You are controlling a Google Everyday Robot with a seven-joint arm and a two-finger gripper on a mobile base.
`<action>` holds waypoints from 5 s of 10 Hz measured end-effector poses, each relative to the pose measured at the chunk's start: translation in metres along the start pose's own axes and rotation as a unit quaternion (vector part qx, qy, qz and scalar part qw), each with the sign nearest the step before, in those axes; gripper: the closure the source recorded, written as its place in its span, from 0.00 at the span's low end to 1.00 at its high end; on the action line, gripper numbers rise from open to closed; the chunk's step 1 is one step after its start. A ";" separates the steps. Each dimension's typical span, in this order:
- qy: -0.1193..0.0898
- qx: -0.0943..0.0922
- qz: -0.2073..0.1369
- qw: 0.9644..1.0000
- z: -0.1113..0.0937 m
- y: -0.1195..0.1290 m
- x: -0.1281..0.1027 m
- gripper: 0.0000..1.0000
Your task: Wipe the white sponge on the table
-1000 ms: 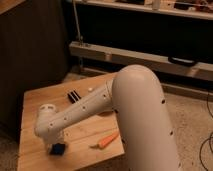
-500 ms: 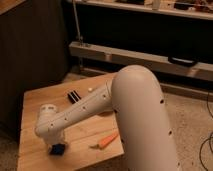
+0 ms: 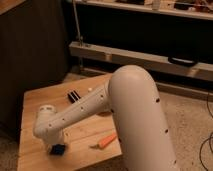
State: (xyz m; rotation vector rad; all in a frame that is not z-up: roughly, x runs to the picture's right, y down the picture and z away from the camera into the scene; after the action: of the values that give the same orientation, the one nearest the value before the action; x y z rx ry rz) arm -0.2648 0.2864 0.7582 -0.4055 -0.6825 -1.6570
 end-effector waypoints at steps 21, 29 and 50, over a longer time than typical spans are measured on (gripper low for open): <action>-0.018 0.035 -0.035 0.999 -0.028 -0.022 -0.036 0.96; -0.070 -0.010 -0.037 0.997 -0.004 0.015 -0.091 0.96; -0.006 -0.031 0.082 0.996 -0.005 0.065 0.062 0.96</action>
State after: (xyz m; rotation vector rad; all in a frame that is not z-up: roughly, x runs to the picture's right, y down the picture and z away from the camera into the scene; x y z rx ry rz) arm -0.2138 0.2301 0.8052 -0.5030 -0.5910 -1.5242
